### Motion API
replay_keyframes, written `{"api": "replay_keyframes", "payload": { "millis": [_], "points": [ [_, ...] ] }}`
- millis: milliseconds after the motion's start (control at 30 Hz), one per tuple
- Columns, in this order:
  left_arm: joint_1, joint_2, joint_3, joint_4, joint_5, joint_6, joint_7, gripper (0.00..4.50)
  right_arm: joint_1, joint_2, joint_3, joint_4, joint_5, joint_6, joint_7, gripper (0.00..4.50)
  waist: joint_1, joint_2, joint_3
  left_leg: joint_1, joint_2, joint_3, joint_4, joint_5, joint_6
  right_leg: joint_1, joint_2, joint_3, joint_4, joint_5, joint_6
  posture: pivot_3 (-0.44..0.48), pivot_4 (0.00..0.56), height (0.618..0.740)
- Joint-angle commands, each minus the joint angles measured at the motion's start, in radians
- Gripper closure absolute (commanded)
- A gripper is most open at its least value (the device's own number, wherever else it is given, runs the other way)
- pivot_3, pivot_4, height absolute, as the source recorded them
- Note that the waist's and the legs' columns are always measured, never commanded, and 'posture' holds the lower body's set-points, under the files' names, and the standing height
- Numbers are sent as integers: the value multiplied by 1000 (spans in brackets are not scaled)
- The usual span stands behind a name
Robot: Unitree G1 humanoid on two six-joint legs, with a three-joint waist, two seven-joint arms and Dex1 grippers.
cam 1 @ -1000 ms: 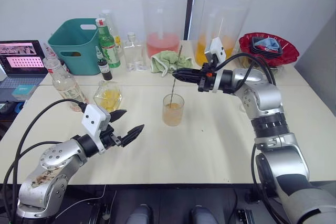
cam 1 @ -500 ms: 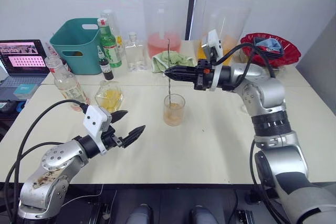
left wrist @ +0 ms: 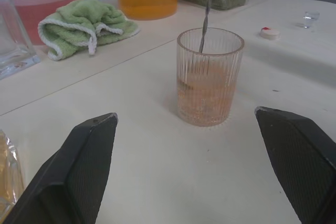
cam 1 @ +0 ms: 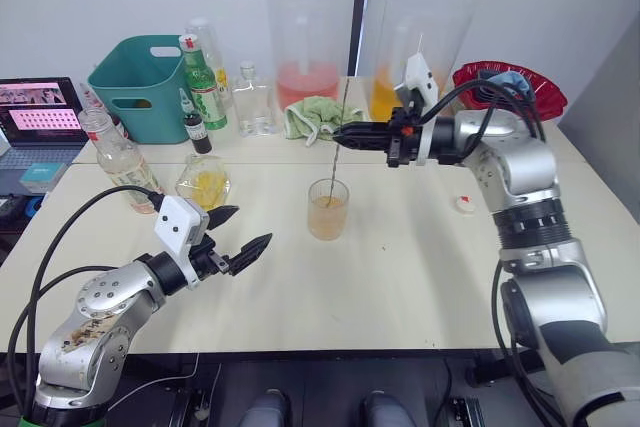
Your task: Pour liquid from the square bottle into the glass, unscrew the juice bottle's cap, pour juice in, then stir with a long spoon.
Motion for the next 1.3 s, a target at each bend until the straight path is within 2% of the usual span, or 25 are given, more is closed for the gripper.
{"api": "replay_keyframes", "payload": {
  "millis": [33, 333, 500, 600, 767, 1033, 1133, 1200, 1300],
  "points": [
    [2, 11, 26, -26, -9, -21, -7, 65, -16, 11, -66, -77, 72, 48, -12, 4500, 5, 0, 0, 0, 0, 0, 0, 0, 0, 0, 0, 0, 0, 0, 0, 0, 150, 740],
    [-8, 14, 33, -12, -2, -33, -17, 65, -48, -88, -104, -144, 141, 221, 19, 4500, 6, 0, 0, 0, 0, 0, 0, 0, 0, 0, -1, 0, -1, 0, 0, 0, 150, 740],
    [-25, 14, 22, 1, 5, -41, -24, 65, -44, -139, -97, -129, 107, 214, 6, 4500, 5, 0, 0, 0, 0, 0, 0, 0, 0, 0, 0, 0, -1, 0, 0, 0, 150, 740],
    [-33, 14, 13, 9, 14, -48, -26, 65, -47, -138, -102, -142, 102, 170, 4, 4500, 4, 0, 0, 0, 0, 0, 0, 0, 0, 0, 0, 0, -1, 0, 0, 0, 150, 740],
    [-46, 11, 7, 15, 14, -54, -31, 65, -40, -129, -114, -175, 138, 212, -4, 4500, 5, 0, 0, 0, 0, 0, 0, 0, 0, 0, 0, 0, -1, 0, 0, 0, 150, 740],
    [-40, 35, 58, -1, -70, -4, -60, 65, -55, -125, -191, -129, 213, 290, -40, 4500, 6, 0, 0, 0, 0, 0, 0, 0, 0, 0, 0, 0, -1, 0, 0, 0, 150, 740],
    [-30, 59, 81, -19, -117, 17, -85, 65, -47, -149, -174, -118, 202, 287, -10, 4500, 5, 0, 0, 0, 0, 0, 0, 0, 0, 0, 0, 0, -1, 0, 0, 0, 150, 740],
    [-22, 78, 96, -23, -161, 81, -70, 65, -79, -140, -223, -91, 240, 316, -42, 4500, 4, 0, 0, 0, 0, 0, 0, 0, 0, 0, 0, 0, -1, 0, 0, 0, 150, 740],
    [-12, 111, 124, -21, -166, 98, -66, 65, -118, -178, -245, -58, 275, 357, 1, 4500, 3, 0, 1, 0, 0, 0, 0, 0, 0, 0, 0, 0, 0, 0, 0, 0, 150, 740]
  ]
}}
